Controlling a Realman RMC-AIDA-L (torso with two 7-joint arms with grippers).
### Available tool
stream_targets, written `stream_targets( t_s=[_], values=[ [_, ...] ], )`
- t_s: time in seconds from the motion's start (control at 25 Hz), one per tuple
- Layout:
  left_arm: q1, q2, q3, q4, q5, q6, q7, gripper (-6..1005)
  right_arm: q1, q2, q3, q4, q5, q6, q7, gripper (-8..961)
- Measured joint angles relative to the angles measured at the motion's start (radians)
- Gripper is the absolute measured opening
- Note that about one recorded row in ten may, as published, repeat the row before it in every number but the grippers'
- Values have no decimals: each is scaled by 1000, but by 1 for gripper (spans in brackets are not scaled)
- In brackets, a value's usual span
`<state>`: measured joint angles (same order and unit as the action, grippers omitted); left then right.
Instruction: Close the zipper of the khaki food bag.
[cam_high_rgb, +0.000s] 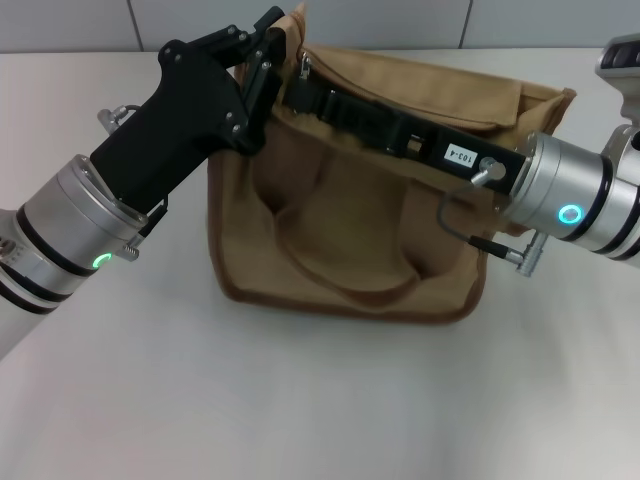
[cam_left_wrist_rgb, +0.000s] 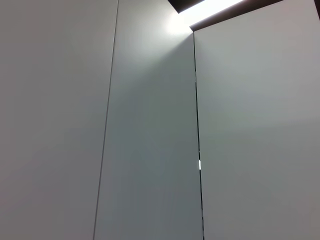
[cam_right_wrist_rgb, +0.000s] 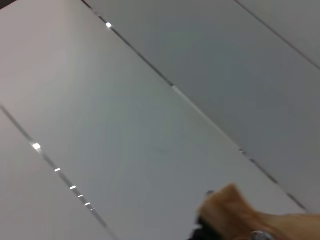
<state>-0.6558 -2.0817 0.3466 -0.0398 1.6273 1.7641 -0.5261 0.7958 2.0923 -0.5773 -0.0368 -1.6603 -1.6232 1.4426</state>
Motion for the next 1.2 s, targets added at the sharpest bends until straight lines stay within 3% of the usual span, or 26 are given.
stream_targets(
  t_s=[0.12,0.48,1.2],
  values=[
    [0,0,-2,0,0,1,0,98,3,0,-7,8,-5,-47,-24,484],
    [-1,0,-3,0,-1,-5,1,103,-2,0,10,6,0,32,-10,483],
    [-3,0,-3,-1,-2,-4,2,112,-4,0,42,19,2,24,-27,481]
  ],
)
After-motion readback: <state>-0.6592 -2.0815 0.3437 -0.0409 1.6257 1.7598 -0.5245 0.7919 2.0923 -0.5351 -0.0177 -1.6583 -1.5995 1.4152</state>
